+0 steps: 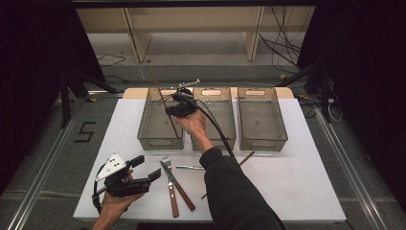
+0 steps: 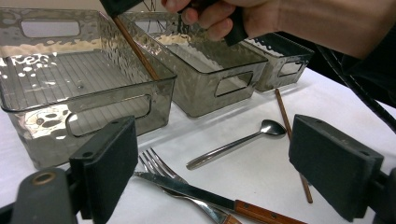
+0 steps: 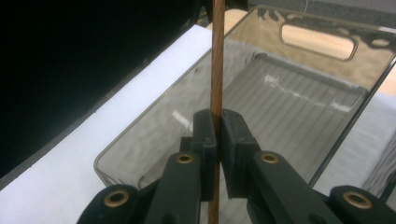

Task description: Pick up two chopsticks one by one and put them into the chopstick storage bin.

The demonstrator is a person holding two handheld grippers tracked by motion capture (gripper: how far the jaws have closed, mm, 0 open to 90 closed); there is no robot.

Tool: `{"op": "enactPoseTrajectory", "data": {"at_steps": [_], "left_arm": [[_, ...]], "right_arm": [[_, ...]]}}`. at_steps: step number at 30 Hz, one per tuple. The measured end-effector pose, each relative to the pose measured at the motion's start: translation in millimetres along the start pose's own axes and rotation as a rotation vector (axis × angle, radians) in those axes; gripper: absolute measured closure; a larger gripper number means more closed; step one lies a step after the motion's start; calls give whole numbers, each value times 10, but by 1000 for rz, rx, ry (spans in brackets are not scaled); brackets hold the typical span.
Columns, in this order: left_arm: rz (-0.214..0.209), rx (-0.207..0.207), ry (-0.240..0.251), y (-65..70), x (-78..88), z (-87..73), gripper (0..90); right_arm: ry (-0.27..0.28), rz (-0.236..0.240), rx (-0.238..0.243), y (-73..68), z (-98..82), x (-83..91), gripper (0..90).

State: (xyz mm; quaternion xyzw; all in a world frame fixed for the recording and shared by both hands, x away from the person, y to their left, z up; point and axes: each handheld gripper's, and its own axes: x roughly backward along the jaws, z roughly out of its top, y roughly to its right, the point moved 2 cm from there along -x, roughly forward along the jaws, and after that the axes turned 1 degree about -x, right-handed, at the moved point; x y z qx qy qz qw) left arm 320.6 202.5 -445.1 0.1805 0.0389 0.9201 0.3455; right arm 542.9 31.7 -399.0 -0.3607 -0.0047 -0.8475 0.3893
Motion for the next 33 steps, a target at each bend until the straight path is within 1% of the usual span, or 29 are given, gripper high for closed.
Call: {"op": "enactPoseTrajectory", "data": {"at_steps": [6,7,8,9,11,12,13,16,18,20,21,25,26,29,30,33], "left_arm": [[0,-1,-3,2,-3,-1,151],[0,-1,-3,2,-4,-1,151],[0,-2,-4,3,-4,-1,151],[0,-1,-3,3,-3,-1,151],[0,0,-2,1,-4,-2,151],[0,0,-2,1,-4,-2,151],[0,0,-3,0,-3,-2,151],[0,-2,-2,0,-2,-1,151],[1,0,-3,2,-2,-1,151],[1,0,-2,1,-2,-2,151],[1,-1,-2,0,-1,-2,151],[2,-1,-4,-2,2,-3,151],[1,0,-2,1,1,-3,151],[1,-1,-5,4,0,-3,151],[2,-6,-7,2,-1,-4,151],[3,-2,-8,2,-3,-6,151]], "right_arm": [[-14,-15,-14,29,-65,-37,846],[-26,-22,-15,40,-85,-52,784],[-32,-25,-18,43,-89,-55,760],[-31,-25,-18,44,-89,-51,734],[-22,-17,-31,44,-77,-28,651],[-22,-17,-31,44,-77,-28,651],[-16,-14,-36,43,-59,8,618],[-6,-12,-21,45,-29,91,543],[-1,0,-3,42,-13,159,491],[4,10,29,34,0,238,439],[0,18,53,27,1,281,418],[-41,34,159,-15,-19,468,317],[-45,43,192,-22,-34,525,311],[-60,70,267,-45,-94,710,297],[-72,82,301,-52,-119,771,288],[-113,111,399,-65,-209,940,276]]}}
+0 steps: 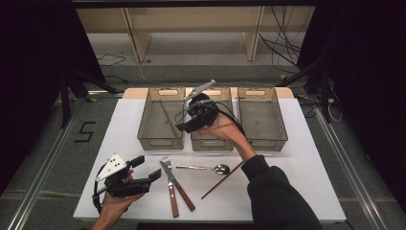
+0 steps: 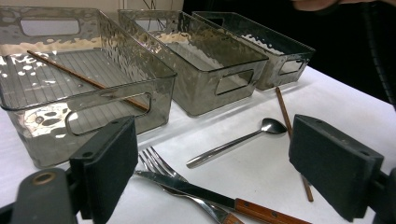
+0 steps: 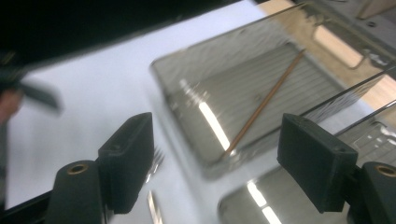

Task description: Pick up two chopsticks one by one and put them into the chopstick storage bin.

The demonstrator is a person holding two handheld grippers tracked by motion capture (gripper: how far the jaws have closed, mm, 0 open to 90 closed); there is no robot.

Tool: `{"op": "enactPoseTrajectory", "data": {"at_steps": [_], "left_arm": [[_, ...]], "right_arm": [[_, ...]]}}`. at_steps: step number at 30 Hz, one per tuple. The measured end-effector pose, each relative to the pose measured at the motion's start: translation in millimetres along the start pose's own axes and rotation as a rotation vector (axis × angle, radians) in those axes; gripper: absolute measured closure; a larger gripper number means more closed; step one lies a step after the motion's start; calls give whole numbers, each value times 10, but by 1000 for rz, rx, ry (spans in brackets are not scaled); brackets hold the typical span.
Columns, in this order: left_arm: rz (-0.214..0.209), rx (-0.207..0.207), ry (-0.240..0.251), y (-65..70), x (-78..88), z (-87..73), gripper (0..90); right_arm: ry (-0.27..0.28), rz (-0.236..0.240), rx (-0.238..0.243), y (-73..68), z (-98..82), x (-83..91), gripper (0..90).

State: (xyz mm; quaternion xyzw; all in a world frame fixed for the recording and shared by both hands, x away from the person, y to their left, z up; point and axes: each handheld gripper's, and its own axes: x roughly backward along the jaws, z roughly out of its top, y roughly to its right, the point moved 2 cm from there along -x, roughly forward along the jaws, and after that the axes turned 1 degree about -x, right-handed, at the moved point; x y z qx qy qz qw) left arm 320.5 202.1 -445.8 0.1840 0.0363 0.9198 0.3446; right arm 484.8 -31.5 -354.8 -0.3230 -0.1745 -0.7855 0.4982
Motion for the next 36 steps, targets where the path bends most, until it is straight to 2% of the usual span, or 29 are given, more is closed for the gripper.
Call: {"op": "enactPoseTrajectory", "data": {"at_steps": [1,2,3,6,7,14,20,22,24,25,27,36], "left_arm": [[0,0,0,0,0,0,151],[0,-1,0,-2,0,0,151],[0,0,0,-1,-3,-1,151],[0,0,-2,2,-6,-3,151],[0,-2,-4,4,-9,-4,151],[1,2,-2,2,-13,-6,151],[1,-2,-5,6,-20,-8,151],[1,-3,-6,6,-22,-9,151],[1,-2,-7,9,-23,-10,151],[1,-2,-8,9,-24,-10,151],[1,-3,-8,9,-24,-11,151],[0,-7,-11,8,-21,-12,151]], "right_arm": [[0,0,0,0,0,0,276],[-32,16,42,-52,-64,102,271],[-39,20,71,-67,-96,154,270],[-71,46,110,-122,-193,298,258],[-78,46,136,-128,-225,333,255],[-178,68,211,-183,-532,503,248],[-261,87,272,-199,-815,548,233],[-273,95,288,-191,-879,549,217],[-281,94,294,-187,-907,549,209],[-310,88,303,-179,-966,545,194],[-316,86,311,-173,-984,541,189],[-444,75,360,-118,-1238,427,197]]}}
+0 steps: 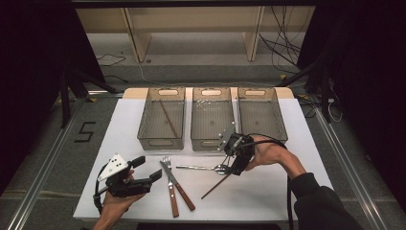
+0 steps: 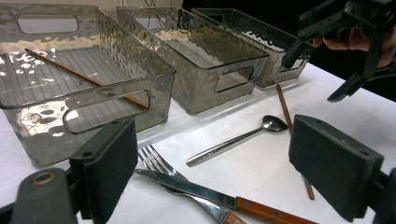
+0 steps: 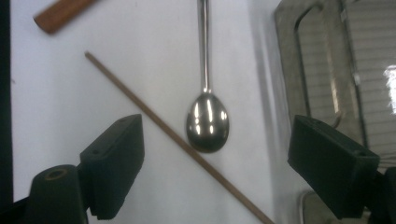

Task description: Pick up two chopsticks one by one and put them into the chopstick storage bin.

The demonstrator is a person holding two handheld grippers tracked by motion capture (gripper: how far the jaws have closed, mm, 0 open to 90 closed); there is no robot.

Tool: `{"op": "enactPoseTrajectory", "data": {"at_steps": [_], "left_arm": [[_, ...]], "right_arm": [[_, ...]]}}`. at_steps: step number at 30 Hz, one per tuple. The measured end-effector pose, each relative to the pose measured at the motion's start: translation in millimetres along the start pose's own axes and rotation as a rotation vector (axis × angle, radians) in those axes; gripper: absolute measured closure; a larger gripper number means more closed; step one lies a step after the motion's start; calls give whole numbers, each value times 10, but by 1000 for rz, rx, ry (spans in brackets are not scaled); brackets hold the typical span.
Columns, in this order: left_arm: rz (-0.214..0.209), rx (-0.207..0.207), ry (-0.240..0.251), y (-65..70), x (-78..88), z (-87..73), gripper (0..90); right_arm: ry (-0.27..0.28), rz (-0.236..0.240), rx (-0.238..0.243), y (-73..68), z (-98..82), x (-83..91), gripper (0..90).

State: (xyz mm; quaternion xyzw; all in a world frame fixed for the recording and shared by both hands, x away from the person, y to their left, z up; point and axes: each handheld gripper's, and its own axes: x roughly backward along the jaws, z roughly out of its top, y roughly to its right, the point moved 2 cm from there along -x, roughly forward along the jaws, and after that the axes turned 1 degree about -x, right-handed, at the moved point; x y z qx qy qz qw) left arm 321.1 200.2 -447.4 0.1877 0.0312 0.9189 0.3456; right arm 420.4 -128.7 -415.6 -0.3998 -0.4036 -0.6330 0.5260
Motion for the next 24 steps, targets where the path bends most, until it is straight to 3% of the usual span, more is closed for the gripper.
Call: {"op": "enactPoseTrajectory", "data": {"at_steps": [13,24], "left_arm": [[-1,-4,-2,1,-2,-1,151],[-3,-3,-2,5,-5,-2,151]], "right_arm": [[-153,8,101,-37,-141,-219,269],[-203,16,136,-24,-185,-329,399]]}}
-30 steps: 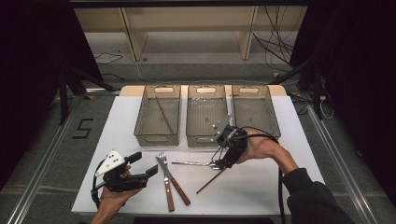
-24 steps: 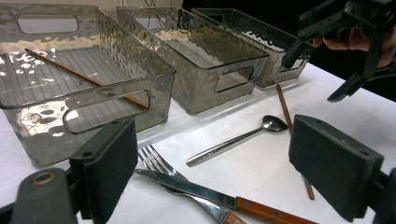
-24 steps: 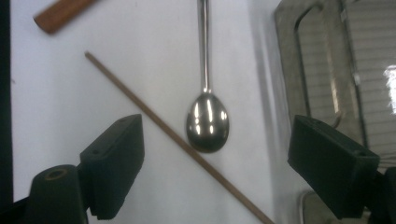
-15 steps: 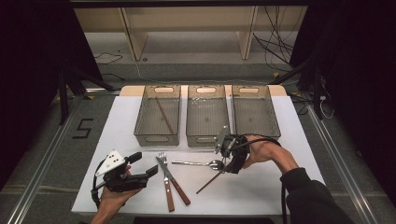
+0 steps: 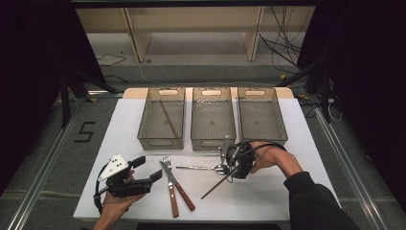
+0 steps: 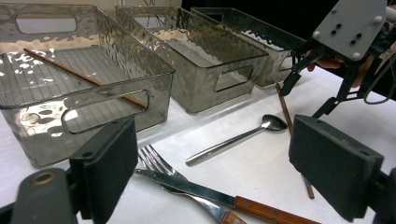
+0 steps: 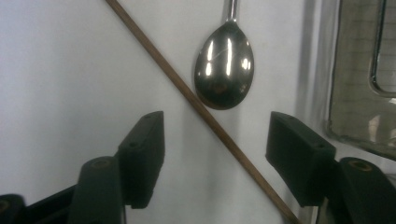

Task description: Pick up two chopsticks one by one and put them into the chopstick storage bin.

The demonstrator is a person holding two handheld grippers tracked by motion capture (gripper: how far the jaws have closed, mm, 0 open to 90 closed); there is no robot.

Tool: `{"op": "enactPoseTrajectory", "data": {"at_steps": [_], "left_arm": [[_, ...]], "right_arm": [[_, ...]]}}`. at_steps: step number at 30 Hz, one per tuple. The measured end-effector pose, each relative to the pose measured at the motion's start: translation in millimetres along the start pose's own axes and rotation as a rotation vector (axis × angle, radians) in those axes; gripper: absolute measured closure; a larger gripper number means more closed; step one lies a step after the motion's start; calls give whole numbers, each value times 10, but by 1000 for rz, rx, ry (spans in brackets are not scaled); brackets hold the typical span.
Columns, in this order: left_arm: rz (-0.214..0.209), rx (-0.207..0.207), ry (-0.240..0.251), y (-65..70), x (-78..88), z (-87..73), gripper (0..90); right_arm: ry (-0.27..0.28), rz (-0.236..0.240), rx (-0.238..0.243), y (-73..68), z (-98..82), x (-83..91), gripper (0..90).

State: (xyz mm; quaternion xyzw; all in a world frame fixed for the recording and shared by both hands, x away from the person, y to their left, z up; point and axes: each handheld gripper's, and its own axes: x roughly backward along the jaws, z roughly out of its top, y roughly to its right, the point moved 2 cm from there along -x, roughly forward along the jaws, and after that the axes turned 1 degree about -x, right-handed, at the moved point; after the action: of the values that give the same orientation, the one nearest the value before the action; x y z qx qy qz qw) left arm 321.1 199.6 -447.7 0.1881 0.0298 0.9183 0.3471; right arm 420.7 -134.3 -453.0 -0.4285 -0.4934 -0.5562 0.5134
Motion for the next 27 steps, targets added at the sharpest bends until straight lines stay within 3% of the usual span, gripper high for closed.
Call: {"op": "enactPoseTrajectory", "data": {"at_steps": [11,27], "left_arm": [[-1,0,3,3,-4,0,151],[-4,-5,-2,10,-6,1,151]], "right_arm": [[-25,29,8,59,0,-104,518],[-52,59,27,93,-3,-214,613]]}}
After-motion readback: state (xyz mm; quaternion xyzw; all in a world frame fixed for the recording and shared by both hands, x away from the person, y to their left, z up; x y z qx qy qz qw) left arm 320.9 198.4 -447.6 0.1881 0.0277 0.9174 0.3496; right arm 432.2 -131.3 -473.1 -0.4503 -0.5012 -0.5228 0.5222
